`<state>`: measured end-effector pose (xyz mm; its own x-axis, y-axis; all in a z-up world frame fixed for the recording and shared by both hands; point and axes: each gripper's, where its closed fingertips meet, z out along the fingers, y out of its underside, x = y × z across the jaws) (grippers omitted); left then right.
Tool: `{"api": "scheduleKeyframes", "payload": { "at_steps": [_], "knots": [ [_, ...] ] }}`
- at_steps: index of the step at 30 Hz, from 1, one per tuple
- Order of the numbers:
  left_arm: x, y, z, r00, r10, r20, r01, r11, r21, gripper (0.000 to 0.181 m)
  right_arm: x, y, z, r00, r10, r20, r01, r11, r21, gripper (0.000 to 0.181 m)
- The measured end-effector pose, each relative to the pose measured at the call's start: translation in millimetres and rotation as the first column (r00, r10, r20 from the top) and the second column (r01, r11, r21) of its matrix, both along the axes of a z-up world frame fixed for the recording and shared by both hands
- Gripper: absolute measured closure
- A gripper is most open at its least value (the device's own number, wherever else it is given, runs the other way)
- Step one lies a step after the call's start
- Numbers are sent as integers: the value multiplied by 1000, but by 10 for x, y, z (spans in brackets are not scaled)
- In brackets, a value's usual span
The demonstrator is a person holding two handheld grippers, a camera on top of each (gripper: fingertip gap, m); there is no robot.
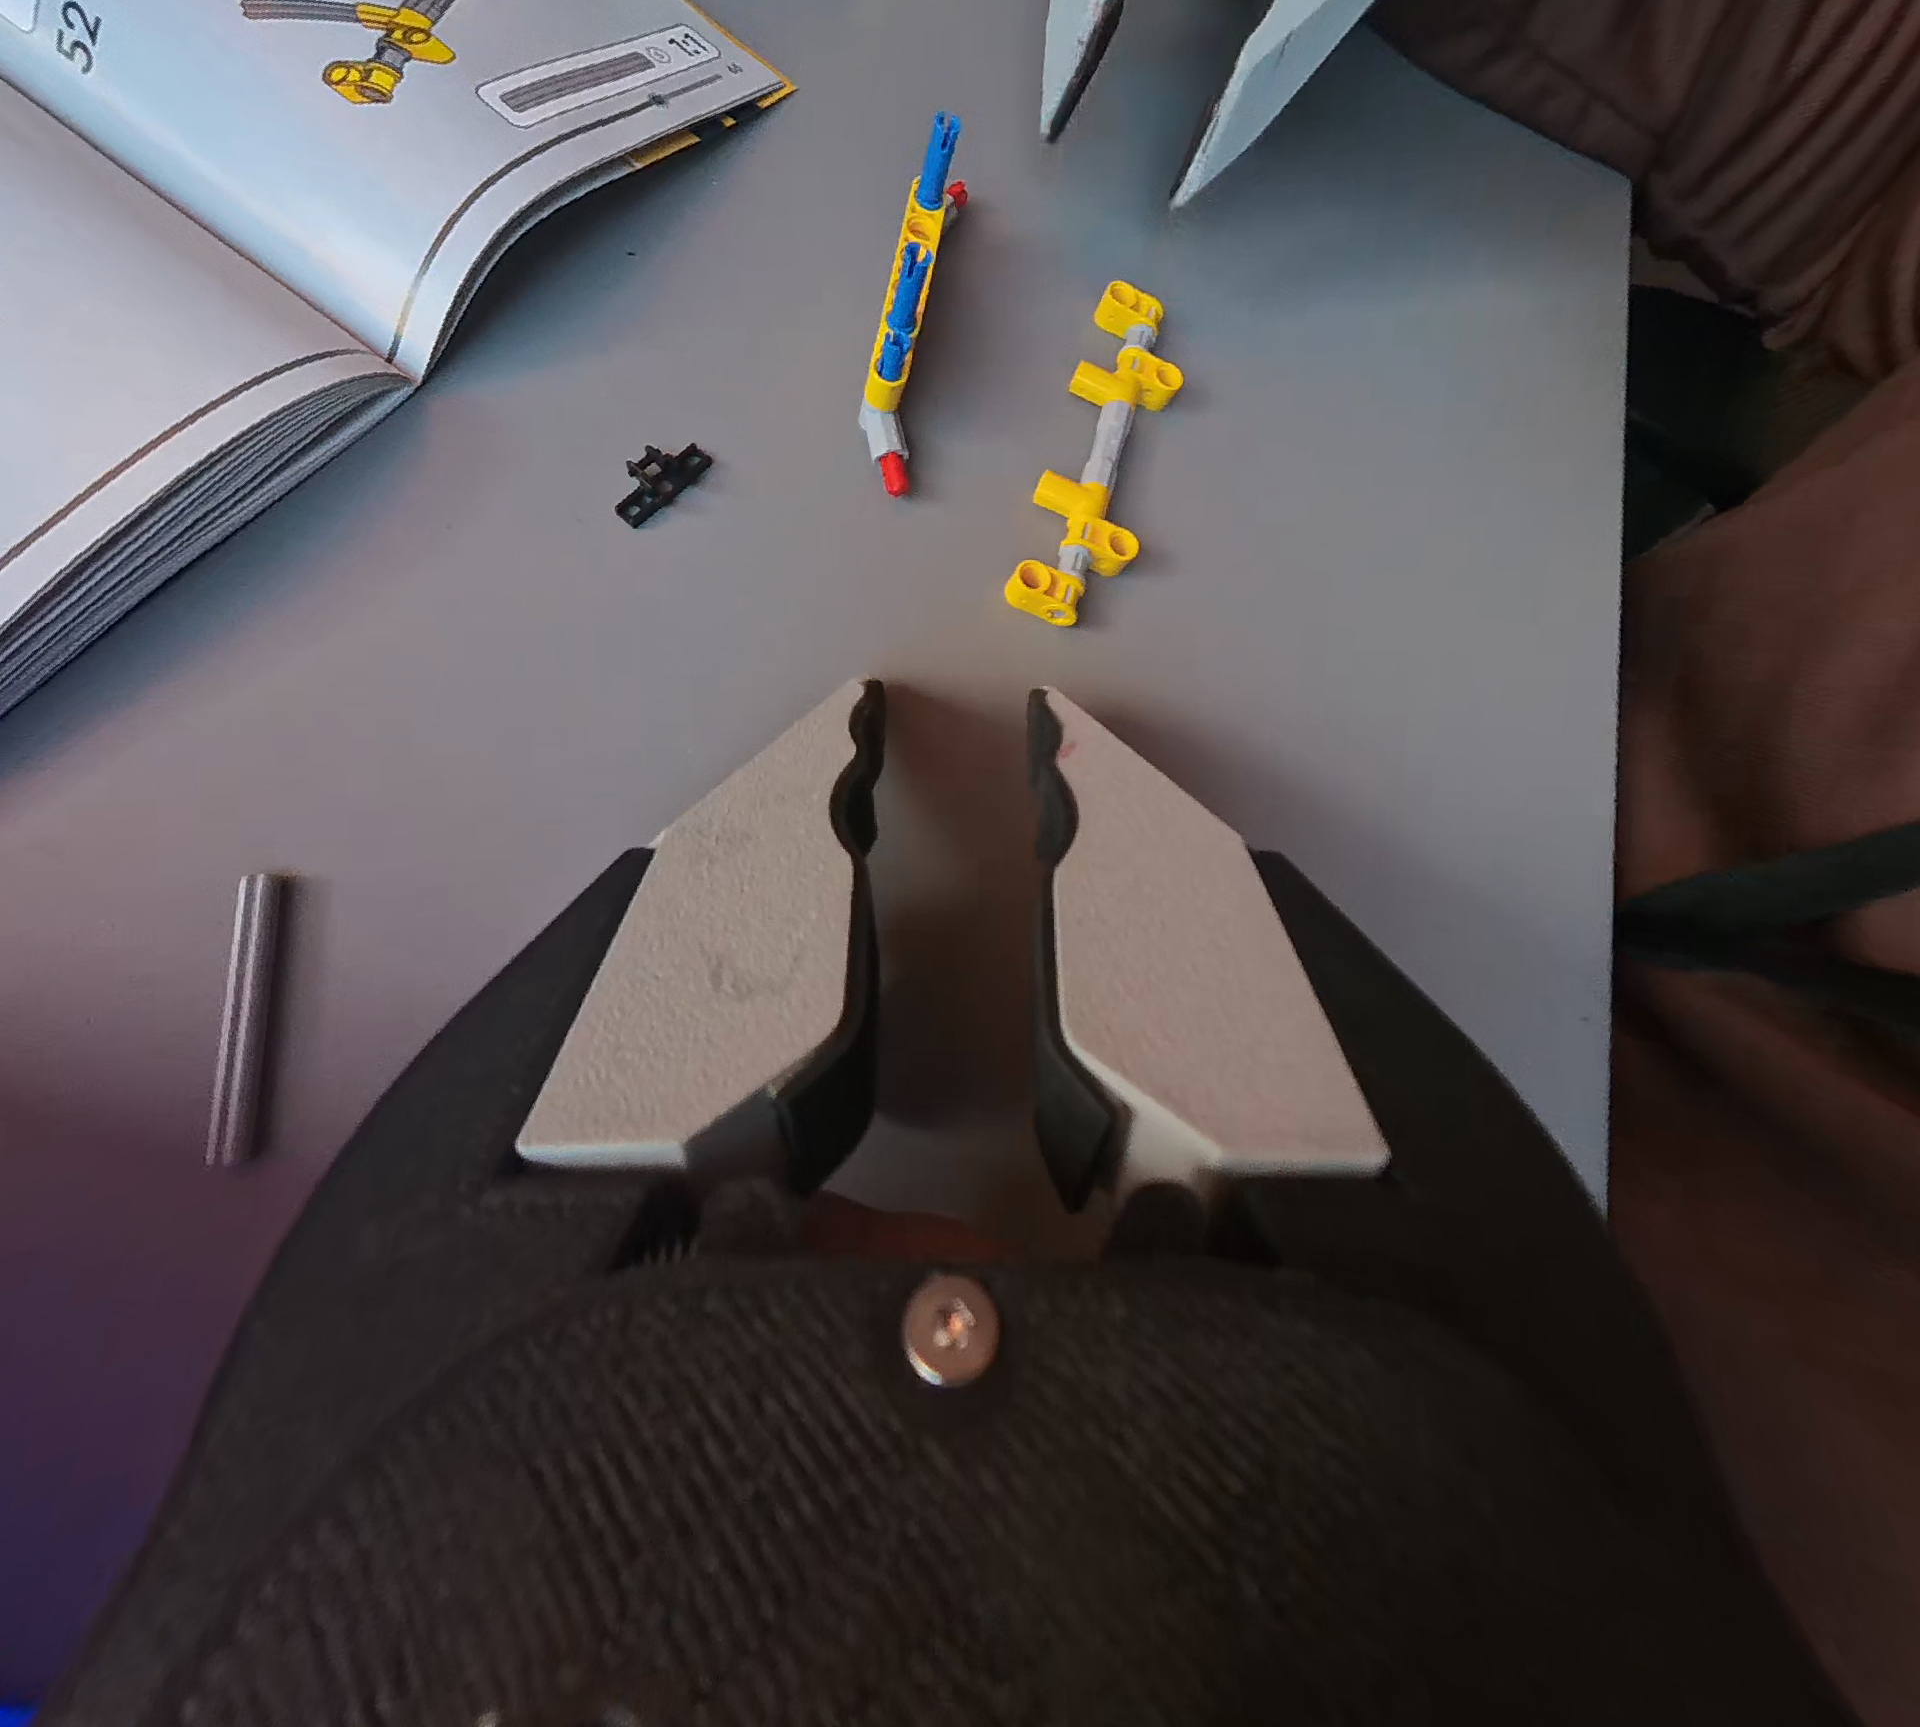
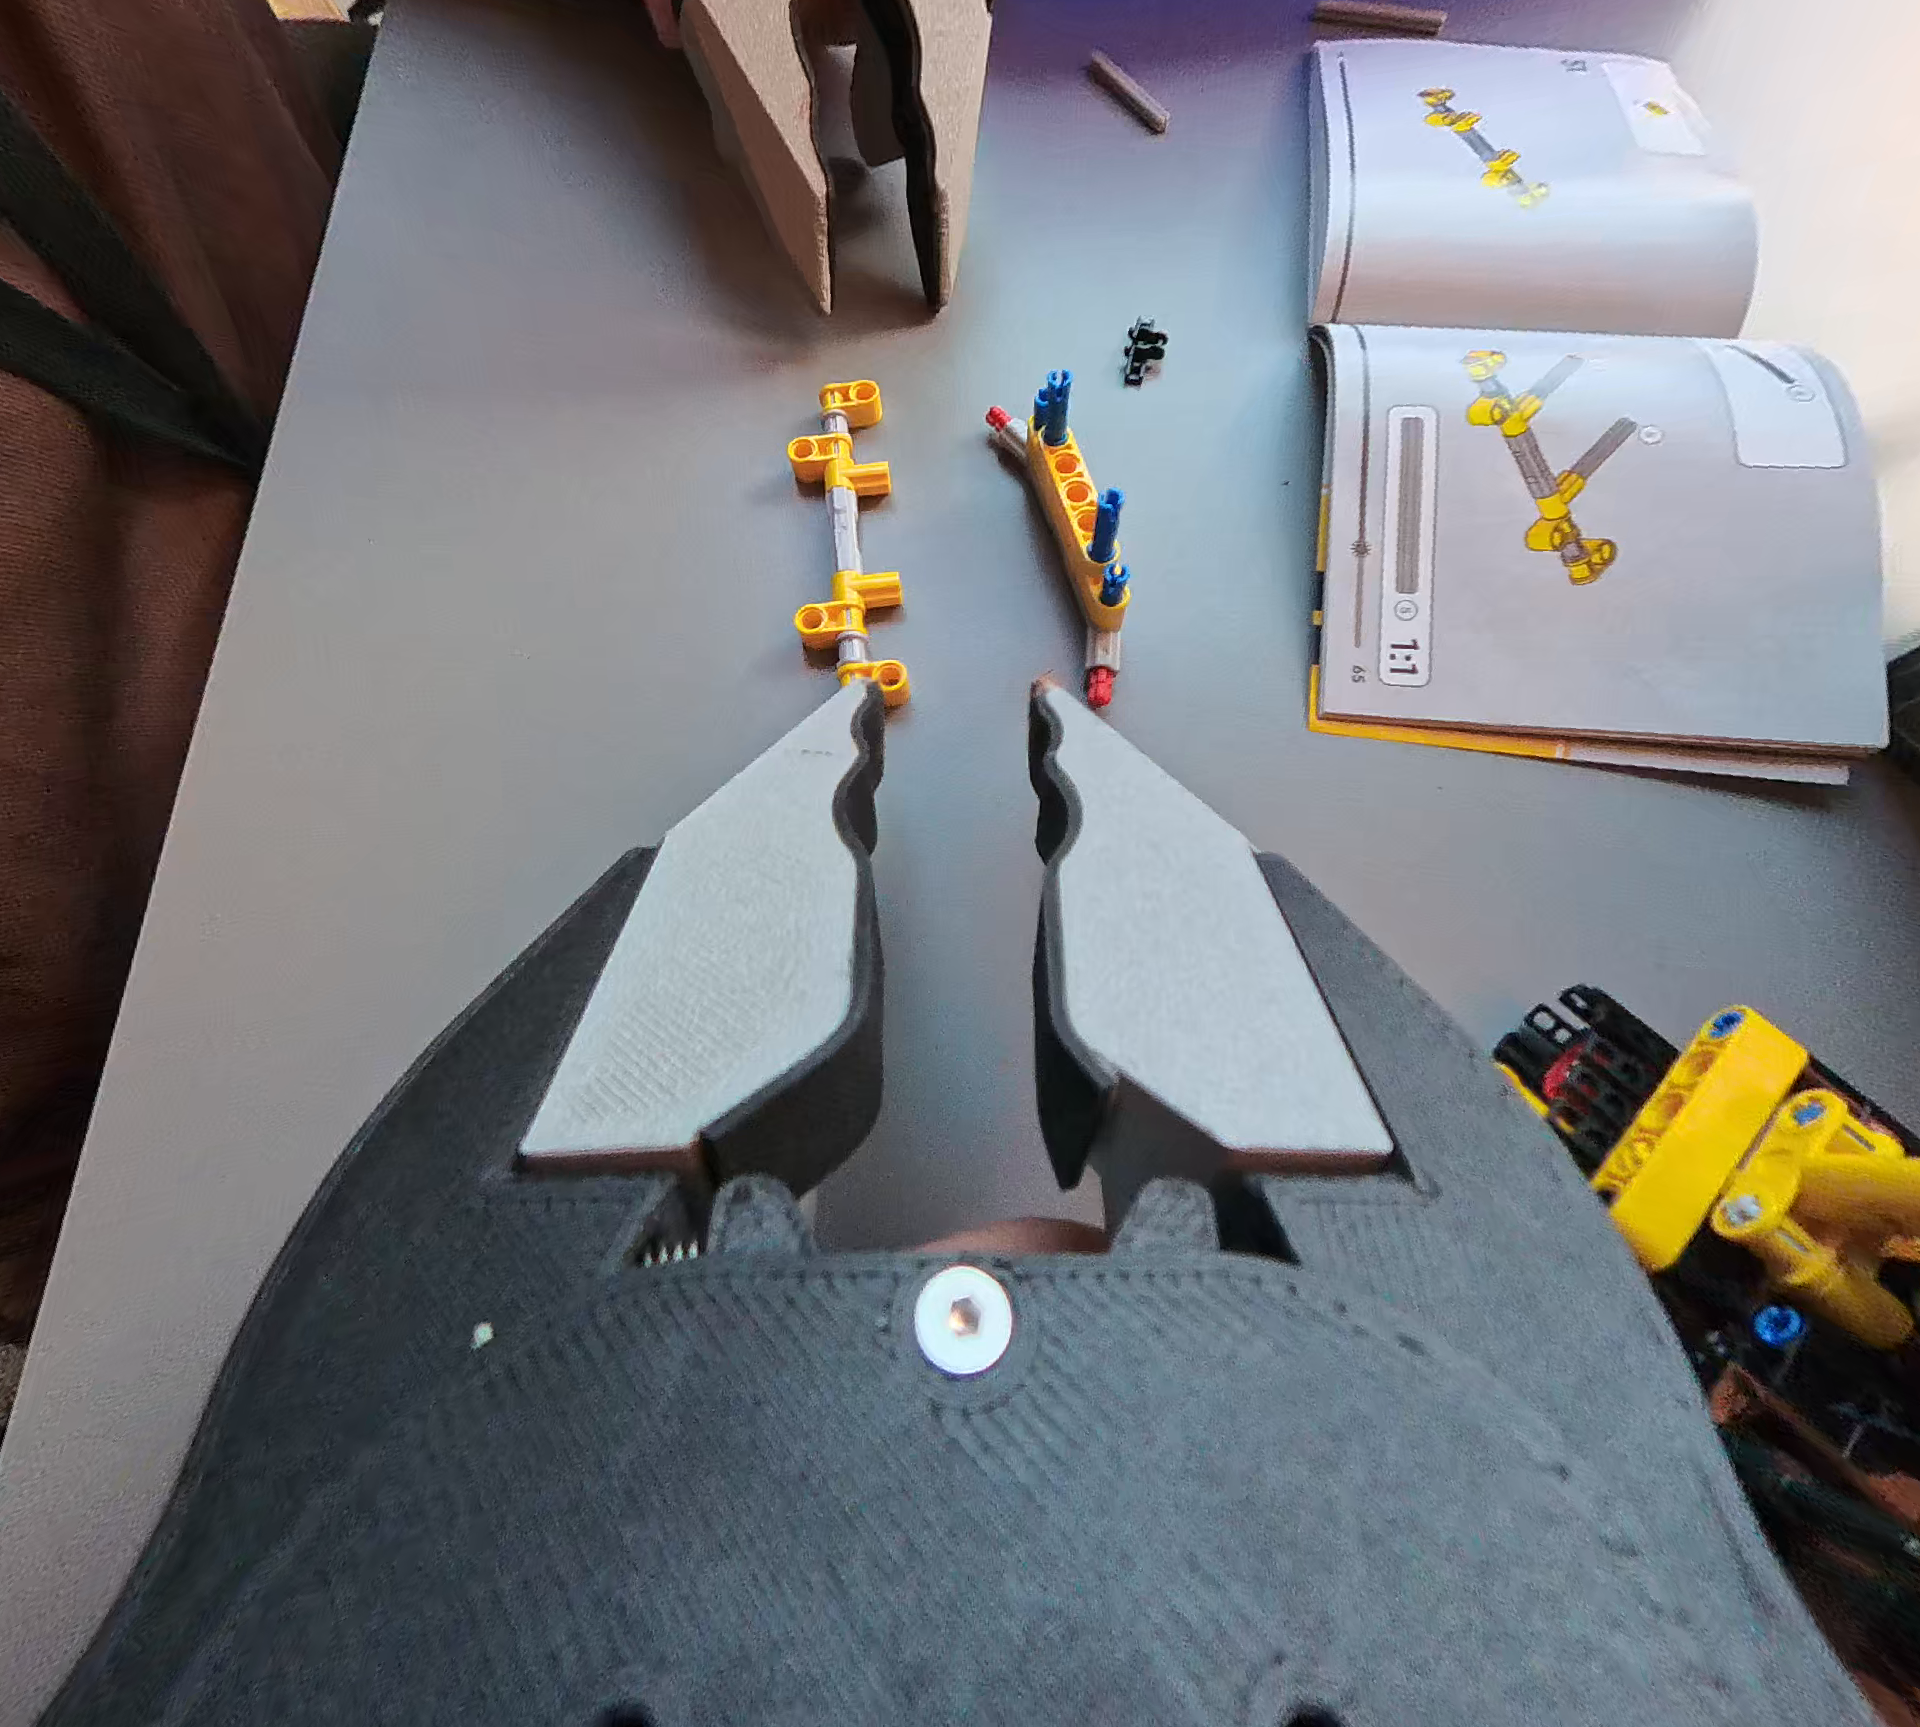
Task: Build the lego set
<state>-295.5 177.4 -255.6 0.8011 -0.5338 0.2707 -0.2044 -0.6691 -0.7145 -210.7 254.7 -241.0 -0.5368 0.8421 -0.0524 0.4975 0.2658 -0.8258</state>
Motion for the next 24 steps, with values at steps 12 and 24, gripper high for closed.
{"api": "scheduleKeyframes", "payload": {
  "at_steps": [12,24],
  "knots": [
    [-4,1,3,1000,3,25,-2,1000,-14,157,-78,94,158,994,-52,-92,48,998,-47,156],
    [-67,66,22,999,41,24,-41,999,1,153,-216,234,241,974,-163,-157,158,986,-45,156]
  ]
}}
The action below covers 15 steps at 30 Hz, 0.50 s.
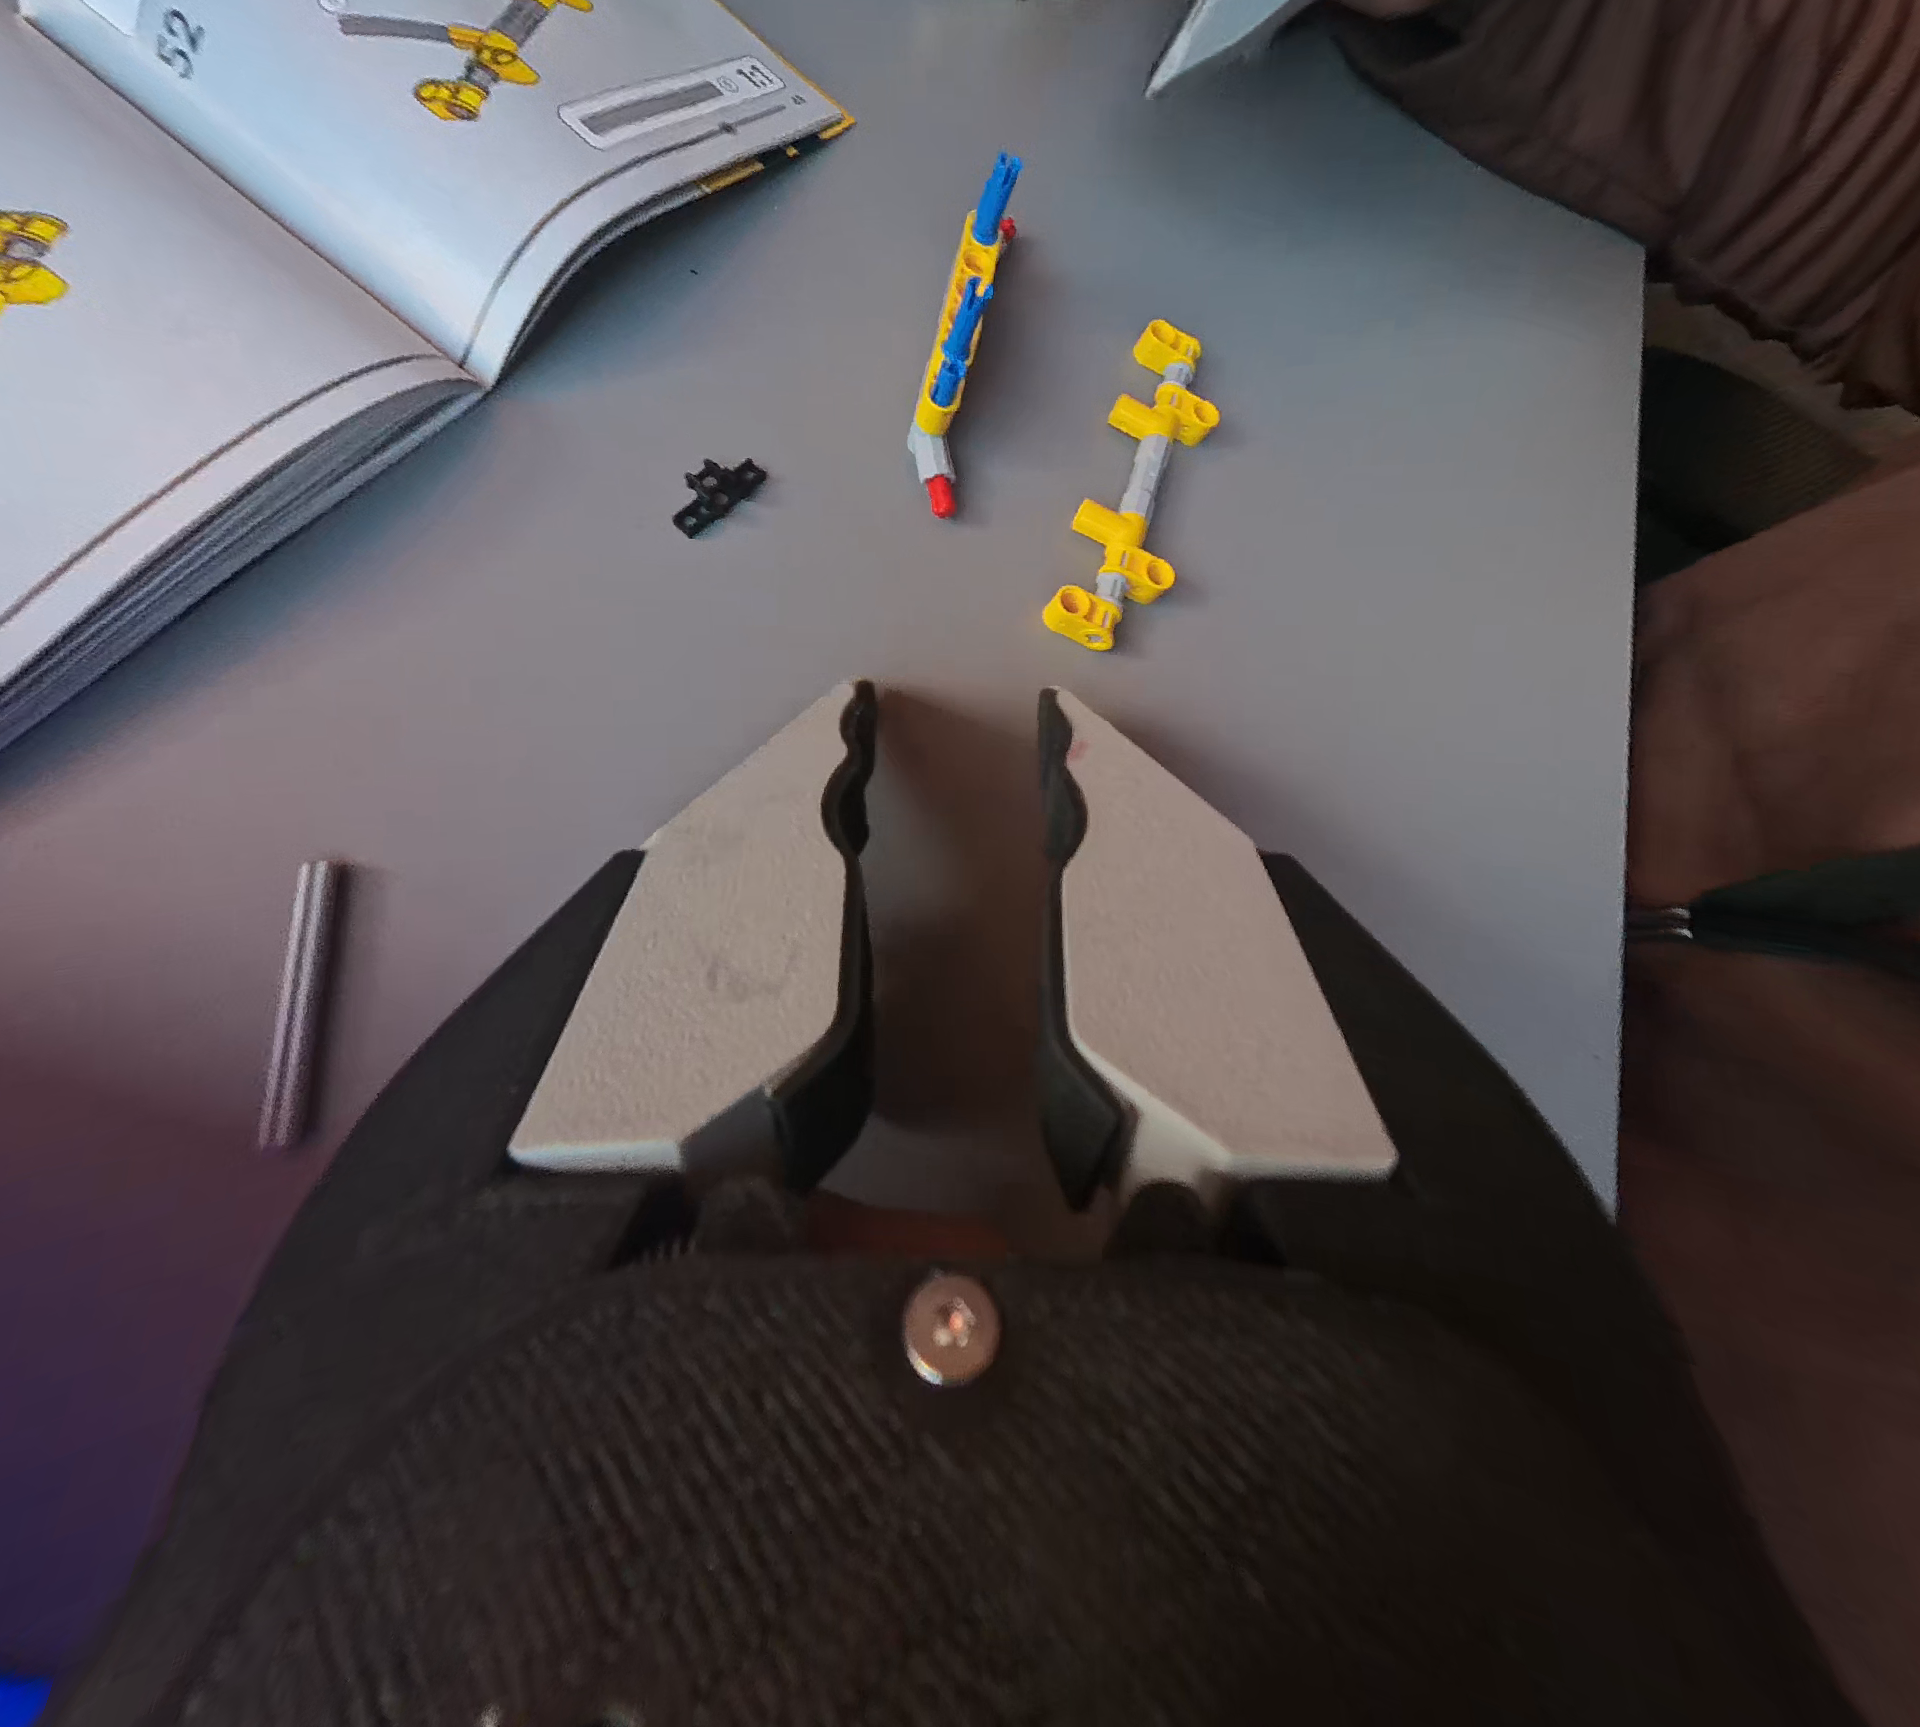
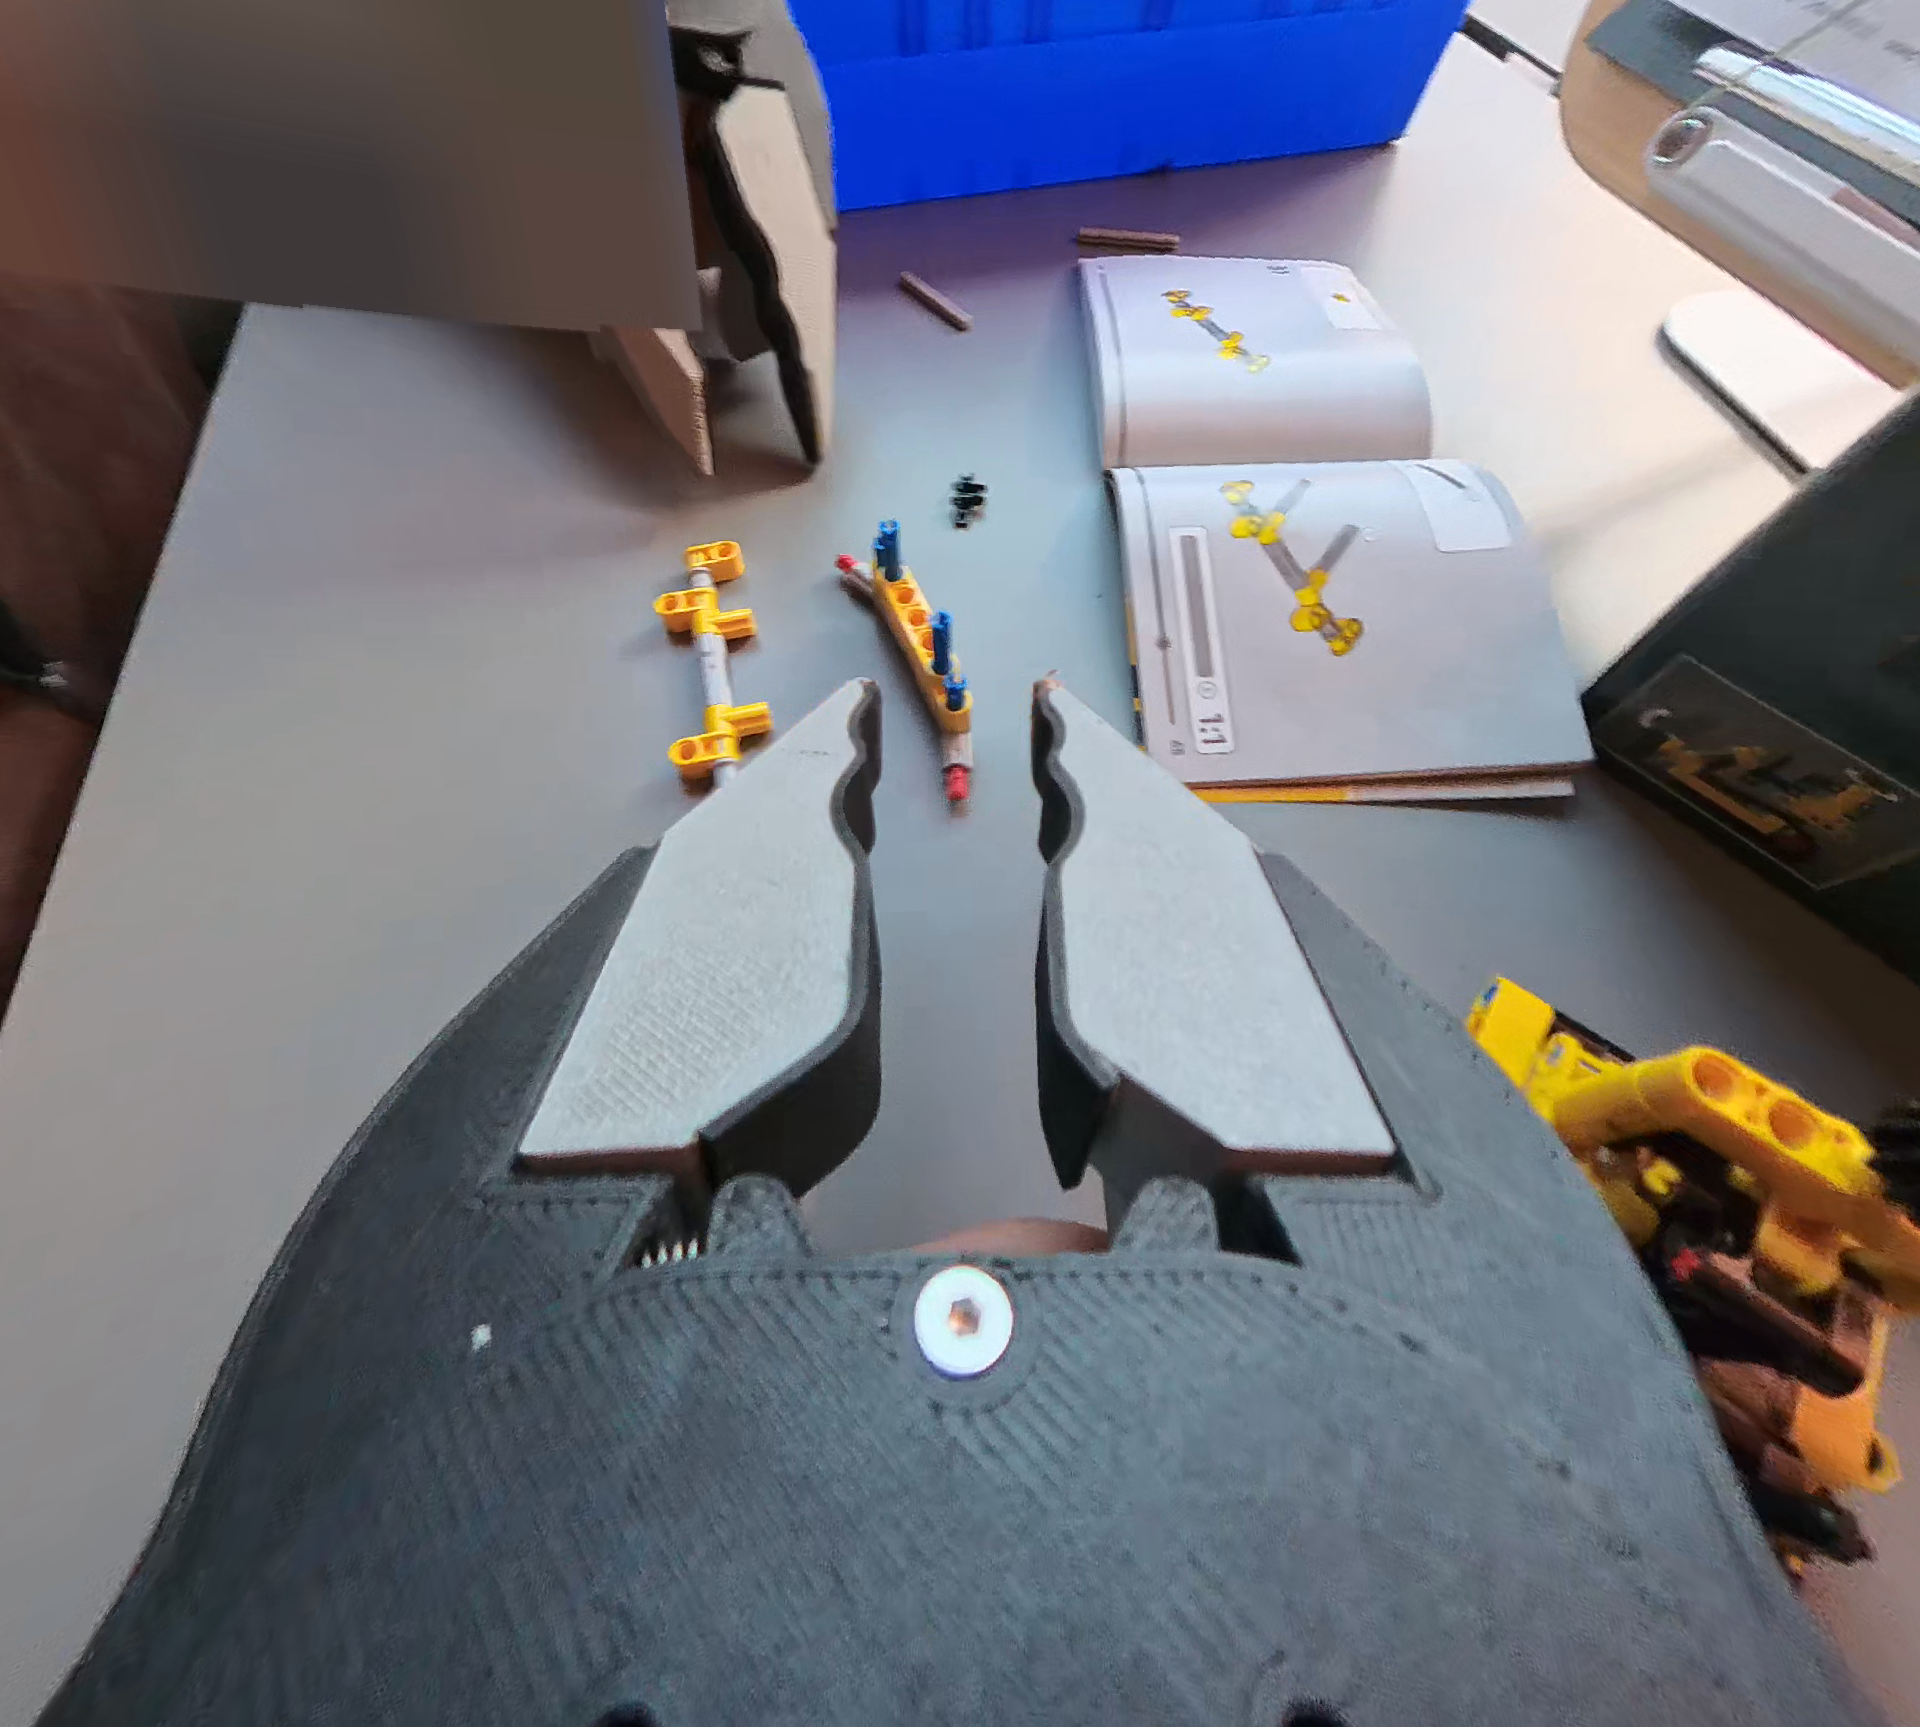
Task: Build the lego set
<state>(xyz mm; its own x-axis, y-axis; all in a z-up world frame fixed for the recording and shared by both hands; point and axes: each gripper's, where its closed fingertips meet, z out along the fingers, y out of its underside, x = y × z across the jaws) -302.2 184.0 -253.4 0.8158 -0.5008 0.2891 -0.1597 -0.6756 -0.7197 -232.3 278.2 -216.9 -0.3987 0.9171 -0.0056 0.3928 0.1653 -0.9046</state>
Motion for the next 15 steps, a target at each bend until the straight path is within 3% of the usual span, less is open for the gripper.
{"api": "scheduleKeyframes", "payload": {
  "at_steps": [6,15],
  "knots": [
    [-161,219,191,988,142,58,-148,983,109,149,-110,201,-2,989,-144,-10,145,989,27,158],
    [-157,247,159,988,154,-18,-151,979,136,152,-100,292,63,978,-204,-51,206,978,17,158]
  ]
}}
